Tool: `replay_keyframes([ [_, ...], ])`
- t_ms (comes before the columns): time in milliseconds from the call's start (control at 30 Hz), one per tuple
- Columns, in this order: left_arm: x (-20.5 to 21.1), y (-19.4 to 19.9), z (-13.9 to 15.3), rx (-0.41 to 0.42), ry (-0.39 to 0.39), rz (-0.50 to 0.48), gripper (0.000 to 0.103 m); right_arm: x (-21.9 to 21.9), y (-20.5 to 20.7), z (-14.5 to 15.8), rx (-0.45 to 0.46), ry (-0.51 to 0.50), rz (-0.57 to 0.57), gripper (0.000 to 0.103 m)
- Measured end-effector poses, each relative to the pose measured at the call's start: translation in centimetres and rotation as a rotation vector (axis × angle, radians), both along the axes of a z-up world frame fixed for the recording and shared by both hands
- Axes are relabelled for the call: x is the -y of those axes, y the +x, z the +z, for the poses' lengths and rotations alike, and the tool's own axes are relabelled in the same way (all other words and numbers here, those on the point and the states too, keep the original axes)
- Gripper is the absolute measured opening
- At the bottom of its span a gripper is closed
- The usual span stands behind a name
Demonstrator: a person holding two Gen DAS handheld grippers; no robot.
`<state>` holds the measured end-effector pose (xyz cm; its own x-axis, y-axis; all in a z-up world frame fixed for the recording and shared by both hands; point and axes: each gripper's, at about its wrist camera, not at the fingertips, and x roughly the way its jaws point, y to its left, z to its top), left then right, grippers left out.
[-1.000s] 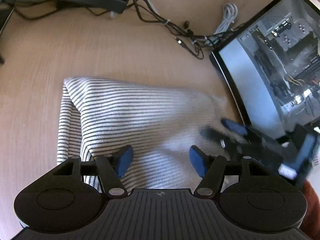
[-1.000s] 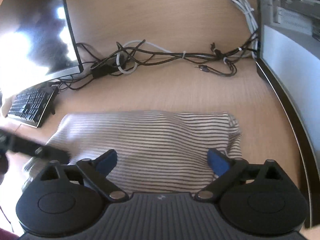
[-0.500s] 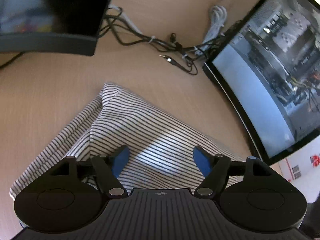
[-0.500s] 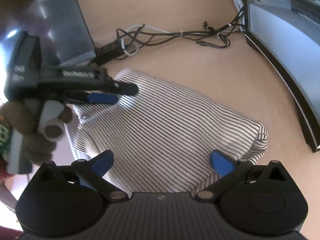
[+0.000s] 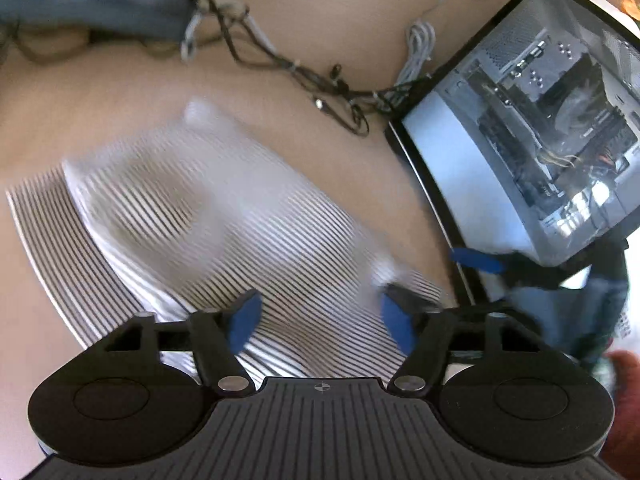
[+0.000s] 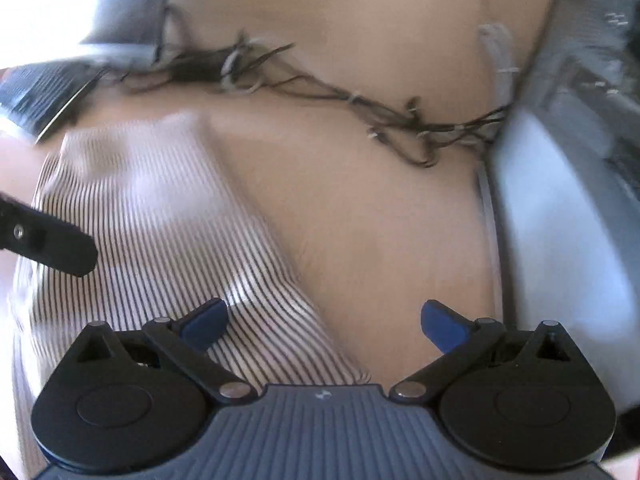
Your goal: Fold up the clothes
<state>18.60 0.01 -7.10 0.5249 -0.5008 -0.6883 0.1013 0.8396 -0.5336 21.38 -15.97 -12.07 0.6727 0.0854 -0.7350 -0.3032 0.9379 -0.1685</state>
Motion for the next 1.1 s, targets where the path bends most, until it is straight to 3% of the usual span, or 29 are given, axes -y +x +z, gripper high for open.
replay_keyframes([
  [233,1.9,-1.4,-0.4,0.024,0.101,0.166,0.061,2.2,-0.4,-0.8,0.0,0.118,0.074,0.103],
  [467,2.3,-0.7,-0.2,0.02,0.229,0.149,0.06,1.7,-4.2,-1.0,0.0,0.173,0.08,0.103],
  [667,0.8,1.2,-0.4,0.023,0.268,0.138,0.06,0.7,-7.5,0.8,-0.018,0.263,0.223,0.103],
  [700,0.5,1.1,-0.2,0.016,0.263,0.146,0.061,1.0,-7.7,1.7,0.005,0.267,0.222,0.103],
  [767,-0.2,0.3,0.6,0.023,0.256,0.164,0.072,1.7,-7.7,3.3,0.054,0.262,0.198,0.103],
  [900,-1.7,-2.6,2.1,0.076,0.31,0.205,0.077,2.3,-7.1,5.1,0.104,0.27,0.157,0.103],
  [1100,-3.0,-6.0,2.9,0.117,0.397,0.304,0.086,-0.5,-7.2,3.1,0.113,0.295,0.208,0.103],
])
